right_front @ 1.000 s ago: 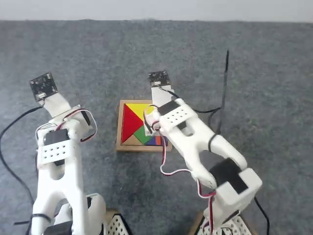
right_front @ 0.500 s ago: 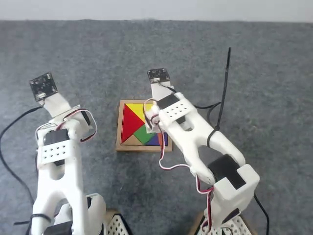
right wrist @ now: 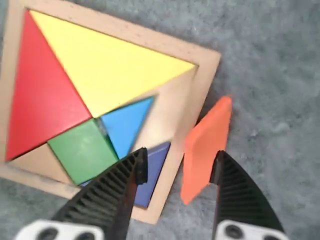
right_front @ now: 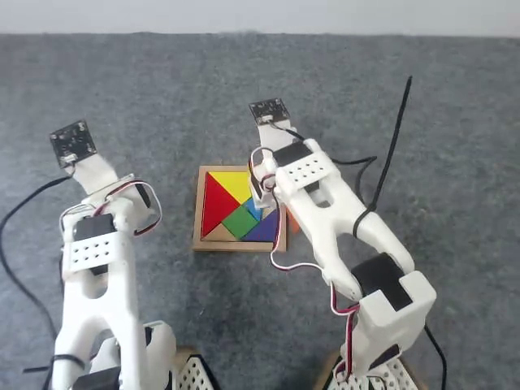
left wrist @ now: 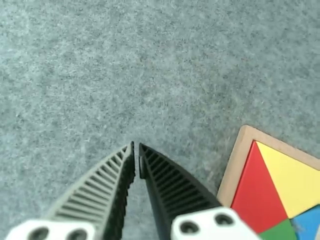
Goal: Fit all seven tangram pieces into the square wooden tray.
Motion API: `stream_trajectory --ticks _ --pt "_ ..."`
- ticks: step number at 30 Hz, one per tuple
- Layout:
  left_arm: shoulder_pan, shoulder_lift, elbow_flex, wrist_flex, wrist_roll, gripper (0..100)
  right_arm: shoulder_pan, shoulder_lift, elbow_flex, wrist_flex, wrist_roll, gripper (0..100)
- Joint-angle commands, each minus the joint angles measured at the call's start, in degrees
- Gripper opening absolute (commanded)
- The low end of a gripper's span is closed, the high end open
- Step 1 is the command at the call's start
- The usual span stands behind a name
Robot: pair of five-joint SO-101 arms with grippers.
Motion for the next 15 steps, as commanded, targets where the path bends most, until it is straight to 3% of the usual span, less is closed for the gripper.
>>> stream_trajectory --ticks 1,8,15 --pt "0.79 -2.02 -0.48 -0.97 0.26 2 1.45 -1.45 -6.95 5.14 2.29 21.2" --pt "0.88 -2.02 -0.48 -0.97 0.26 2 8.31 -0.4 -7.82 9.27 28.22 21.2" --pt "0.88 -2.02 -0.48 -0.97 0.26 2 9.36 5.85 -6.24 4.09 26.9 21.4"
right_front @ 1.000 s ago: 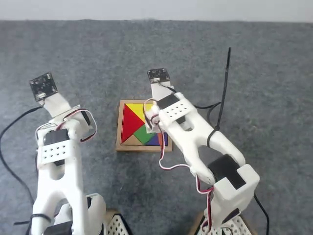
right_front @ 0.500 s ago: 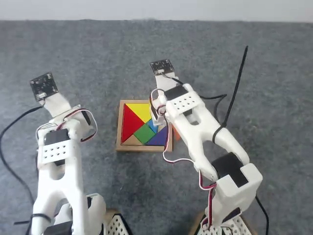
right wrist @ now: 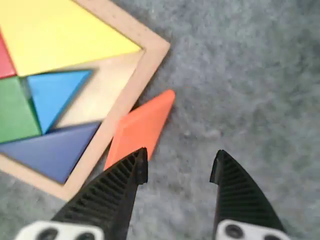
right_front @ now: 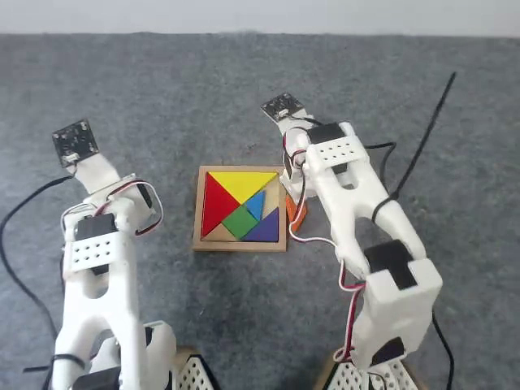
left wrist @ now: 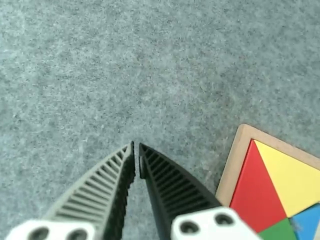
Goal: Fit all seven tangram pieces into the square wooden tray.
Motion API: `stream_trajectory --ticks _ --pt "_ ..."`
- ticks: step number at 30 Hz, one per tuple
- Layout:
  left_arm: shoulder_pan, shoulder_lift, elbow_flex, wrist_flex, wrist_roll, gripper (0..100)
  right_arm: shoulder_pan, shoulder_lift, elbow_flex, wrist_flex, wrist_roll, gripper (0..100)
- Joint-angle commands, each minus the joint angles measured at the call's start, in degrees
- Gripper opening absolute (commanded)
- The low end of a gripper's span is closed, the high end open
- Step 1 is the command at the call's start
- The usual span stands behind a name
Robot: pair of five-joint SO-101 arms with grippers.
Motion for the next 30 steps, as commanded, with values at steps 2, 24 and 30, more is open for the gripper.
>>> stream_trajectory --ticks 2,24,30 --pt "0.53 -2.02 -0.48 -0.97 0.18 2 -2.07 -0.31 -0.79 1.45 2.9 21.3" --pt "0.53 -2.02 -0.48 -0.88 0.18 2 -3.65 4.09 2.46 -9.1 8.26 21.2" --pt "0.53 -2.02 -0.48 -0.88 0.18 2 -1.89 4.79 -1.32 -4.35 10.2 21.2"
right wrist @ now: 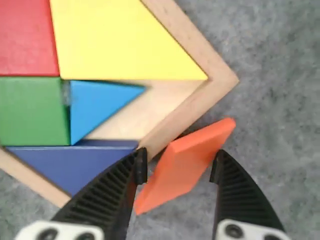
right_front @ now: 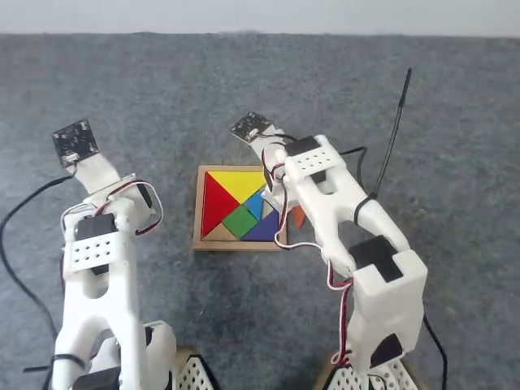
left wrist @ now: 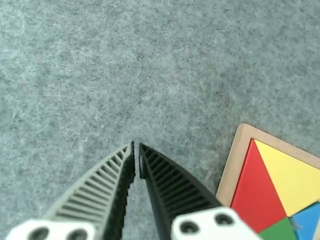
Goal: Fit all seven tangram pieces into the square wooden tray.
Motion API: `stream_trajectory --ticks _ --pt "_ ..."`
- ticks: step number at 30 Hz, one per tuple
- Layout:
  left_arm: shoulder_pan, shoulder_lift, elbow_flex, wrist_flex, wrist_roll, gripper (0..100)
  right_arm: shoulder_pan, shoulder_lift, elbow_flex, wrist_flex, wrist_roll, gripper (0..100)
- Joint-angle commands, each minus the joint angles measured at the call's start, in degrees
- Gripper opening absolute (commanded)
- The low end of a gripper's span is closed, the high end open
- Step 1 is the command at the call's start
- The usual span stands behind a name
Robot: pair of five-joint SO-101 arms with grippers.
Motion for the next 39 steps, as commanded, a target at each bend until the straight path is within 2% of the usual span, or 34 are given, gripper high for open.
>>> stream_trajectory --ticks 1,9,13,18,21,23,35,39 --pt "0.53 -2.02 -0.48 -0.88 0.18 2 2.68 0.13 -2.9 1.71 3.87 21.2" --pt "0.53 -2.02 -0.48 -0.88 0.18 2 3.65 3.56 -3.25 -0.22 5.98 21.2" --pt "0.53 -2.02 -0.48 -0.88 0.18 2 3.65 5.49 -6.51 2.33 6.33 21.1" --pt "0.53 -2.02 -0.4 -0.88 0.18 2 3.56 6.73 -7.21 5.23 13.45 8.7" --pt "0.62 -2.02 -0.4 -0.88 0.18 2 4.09 6.55 -7.21 5.32 13.19 1.5" --pt "0.62 -2.02 -0.4 -0.88 0.18 2 4.53 6.29 -7.65 5.49 13.1 0.9" --pt "0.62 -2.02 -0.4 -0.88 0.18 2 4.44 -2.42 -9.85 9.45 1.58 0.9" --pt "0.62 -2.02 -0.4 -0.88 0.18 2 4.35 -5.49 -11.08 12.26 -5.01 0.9"
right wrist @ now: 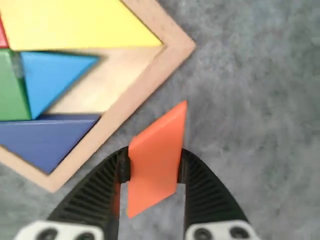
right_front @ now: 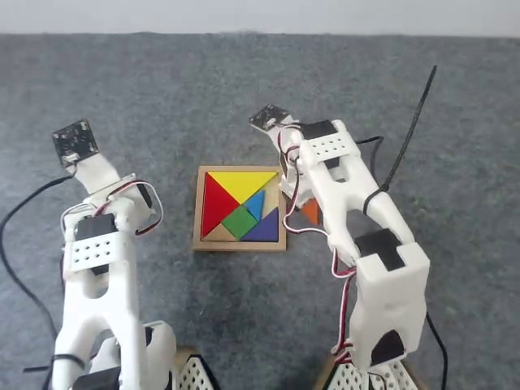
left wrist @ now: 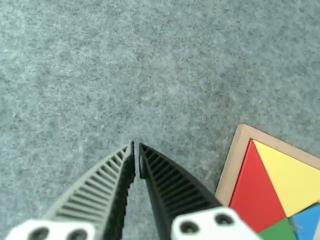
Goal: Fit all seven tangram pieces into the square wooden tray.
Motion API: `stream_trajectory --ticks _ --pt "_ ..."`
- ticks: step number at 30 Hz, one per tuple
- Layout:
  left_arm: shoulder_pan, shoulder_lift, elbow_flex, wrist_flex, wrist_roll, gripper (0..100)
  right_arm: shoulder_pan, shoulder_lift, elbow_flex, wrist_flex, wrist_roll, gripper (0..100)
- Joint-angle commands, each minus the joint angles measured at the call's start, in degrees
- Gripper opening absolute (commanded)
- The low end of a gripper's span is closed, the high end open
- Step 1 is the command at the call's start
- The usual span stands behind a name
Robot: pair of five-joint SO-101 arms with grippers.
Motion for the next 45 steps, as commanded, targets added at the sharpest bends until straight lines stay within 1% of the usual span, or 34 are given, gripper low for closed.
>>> stream_trajectory --ticks 1,5,8,12,14,21,37,42,45 --pt "0.62 -2.02 -0.4 -0.88 0.18 2 -0.04 -7.78 -3.96 3.3 -9.05 0.9" --pt "0.62 -2.02 -0.4 -0.88 0.18 2 -1.98 -9.45 -6.15 3.91 -23.56 1.3" --pt "0.62 -2.02 -0.4 -0.88 0.18 2 -5.49 -9.45 -6.15 2.42 -32.79 1.3" --pt "0.62 -2.02 -0.4 -0.88 0.18 2 -10.07 -7.43 -6.15 -0.75 -42.99 1.3" --pt "0.62 -2.02 -0.4 -0.88 0.18 2 -10.86 -4.88 -6.15 -2.77 -45.71 2.0" --pt "0.62 -2.02 -0.4 -0.88 0.18 2 -10.77 -0.31 -6.42 -4.79 -45.98 12.8" --pt "0.62 -2.02 -0.4 -0.88 0.18 2 -11.03 0.13 -6.42 -6.81 -45.71 13.6" --pt "0.62 -2.02 -0.4 -0.88 0.18 2 -11.03 0.13 -6.42 -6.37 -45.71 22.5" --pt "0.62 -1.93 -0.4 -0.88 0.18 2 -11.12 -0.04 -6.42 -6.29 -44.04 22.8"
